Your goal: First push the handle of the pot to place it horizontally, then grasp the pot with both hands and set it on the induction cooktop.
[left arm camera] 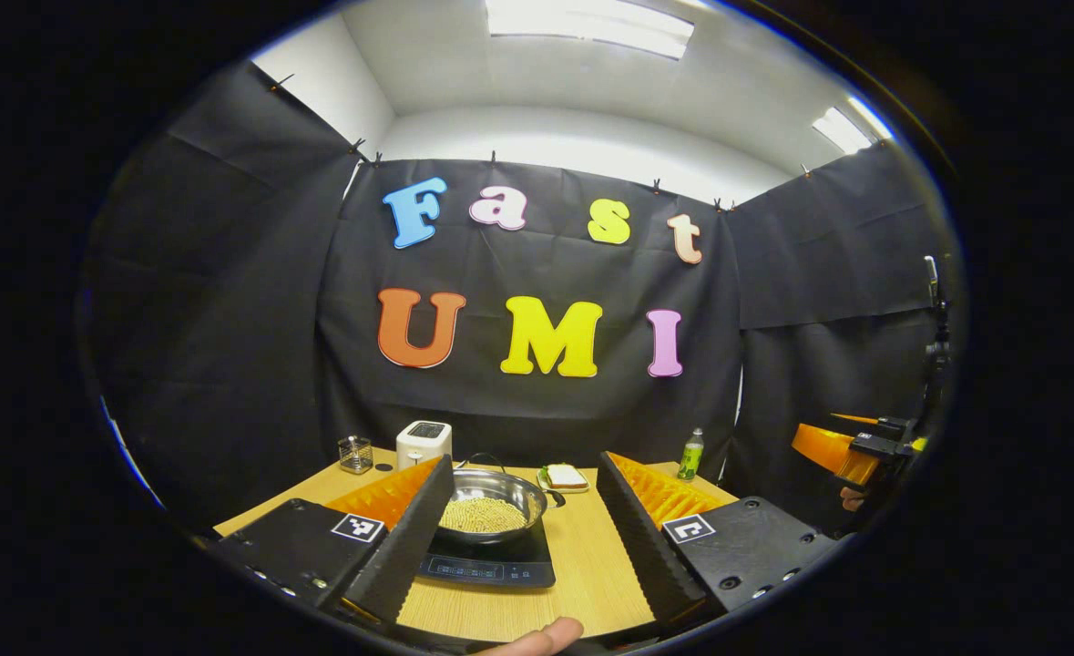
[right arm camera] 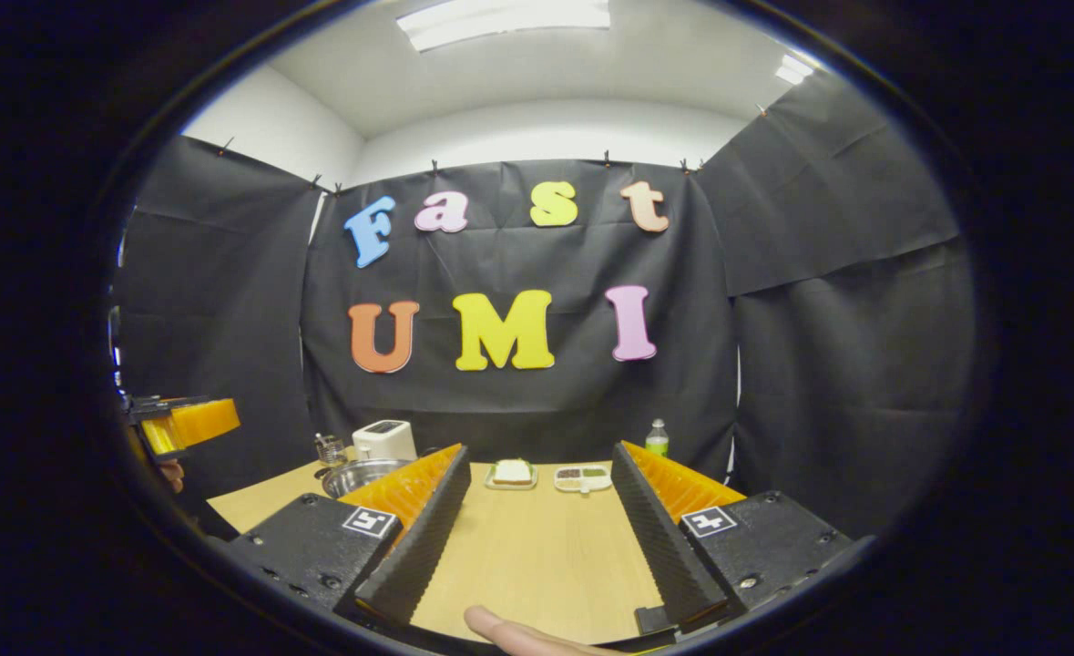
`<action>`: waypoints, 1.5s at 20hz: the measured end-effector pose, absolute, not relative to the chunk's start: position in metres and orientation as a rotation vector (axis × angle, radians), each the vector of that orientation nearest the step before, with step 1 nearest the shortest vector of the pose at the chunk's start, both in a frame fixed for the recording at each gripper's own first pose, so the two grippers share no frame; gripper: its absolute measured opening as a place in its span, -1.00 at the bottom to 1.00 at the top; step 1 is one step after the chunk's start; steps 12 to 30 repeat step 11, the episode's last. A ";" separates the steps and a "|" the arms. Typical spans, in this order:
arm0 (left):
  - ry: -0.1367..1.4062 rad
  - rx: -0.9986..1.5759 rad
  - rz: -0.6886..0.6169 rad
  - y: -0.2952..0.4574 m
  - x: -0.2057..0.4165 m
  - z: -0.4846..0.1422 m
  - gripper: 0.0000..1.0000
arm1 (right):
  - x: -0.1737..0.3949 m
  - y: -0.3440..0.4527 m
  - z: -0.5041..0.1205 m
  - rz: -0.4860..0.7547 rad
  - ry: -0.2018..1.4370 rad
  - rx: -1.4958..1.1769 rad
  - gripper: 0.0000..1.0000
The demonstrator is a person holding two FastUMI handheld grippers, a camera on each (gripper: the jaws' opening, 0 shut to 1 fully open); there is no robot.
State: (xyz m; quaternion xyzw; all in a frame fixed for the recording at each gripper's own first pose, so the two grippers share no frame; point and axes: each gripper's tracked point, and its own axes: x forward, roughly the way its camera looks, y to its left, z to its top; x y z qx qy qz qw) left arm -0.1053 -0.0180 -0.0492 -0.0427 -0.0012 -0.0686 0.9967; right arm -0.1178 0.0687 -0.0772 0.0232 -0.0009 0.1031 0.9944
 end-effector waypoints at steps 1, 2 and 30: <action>-0.004 -0.086 -0.141 -0.018 -0.105 -0.049 0.90 | -0.118 0.069 -0.078 0.206 -0.002 0.048 0.94; -0.001 -0.089 -0.144 -0.018 -0.106 -0.051 0.89 | -0.119 0.069 -0.078 0.206 -0.001 0.050 0.94; -0.007 -0.086 -0.134 -0.010 -0.110 -0.055 0.90 | -0.124 0.070 -0.078 0.212 -0.009 0.047 0.94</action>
